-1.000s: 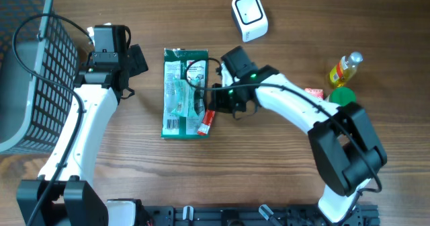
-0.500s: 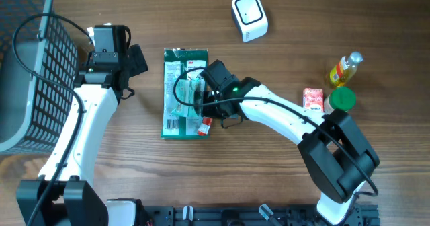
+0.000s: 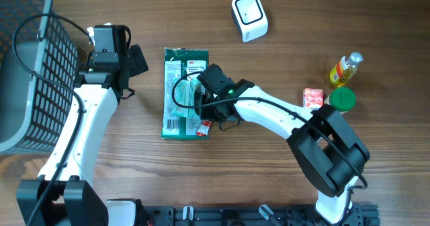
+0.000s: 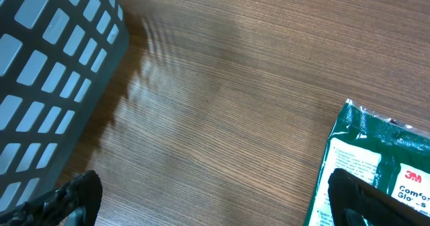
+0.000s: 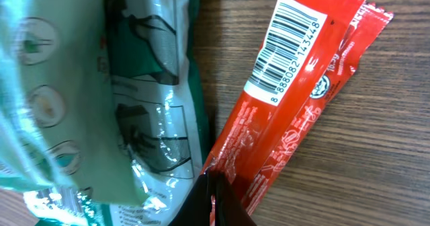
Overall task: Scan the item barcode
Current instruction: 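Lower and close the right gripper on the red sticks' end, then lift the red sticks off the gloves pack with right gripper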
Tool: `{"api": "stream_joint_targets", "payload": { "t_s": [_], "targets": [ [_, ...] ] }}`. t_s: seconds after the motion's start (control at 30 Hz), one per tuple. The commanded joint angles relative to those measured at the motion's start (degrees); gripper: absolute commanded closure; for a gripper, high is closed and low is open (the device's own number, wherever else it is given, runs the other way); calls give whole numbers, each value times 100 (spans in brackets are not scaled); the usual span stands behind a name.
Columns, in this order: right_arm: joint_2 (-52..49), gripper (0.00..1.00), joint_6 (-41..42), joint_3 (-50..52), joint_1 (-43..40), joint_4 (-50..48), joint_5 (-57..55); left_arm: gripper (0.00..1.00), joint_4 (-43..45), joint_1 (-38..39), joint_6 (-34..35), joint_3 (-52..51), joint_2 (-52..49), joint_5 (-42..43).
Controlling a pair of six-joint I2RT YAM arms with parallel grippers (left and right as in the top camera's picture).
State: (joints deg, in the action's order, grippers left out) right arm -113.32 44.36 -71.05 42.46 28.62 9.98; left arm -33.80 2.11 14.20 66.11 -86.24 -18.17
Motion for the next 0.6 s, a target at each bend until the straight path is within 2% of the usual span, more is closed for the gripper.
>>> {"api": "stream_joint_targets", "payload": {
  "t_s": [0.0,0.1,0.23,0.43,0.57],
  "targets": [
    [-166,95,-184,31,28,125,-308,0,17,-26,-50,61,4,-52],
    [-164,95,-883,24,-15,348,-413,0,17,-26,-50,61,4,-52],
    [-122,95,-1349,-61,-275,778,-448,0,17,-26,-50,61,4,-52],
    [-4,84,-2459,-503,-962,1309,-446,0,17,-26,-50,61,4,-52],
    [9,81,-2546,-992,-1239,1646,-398,0,17,-26,-50,61,4,-52]
  ]
}}
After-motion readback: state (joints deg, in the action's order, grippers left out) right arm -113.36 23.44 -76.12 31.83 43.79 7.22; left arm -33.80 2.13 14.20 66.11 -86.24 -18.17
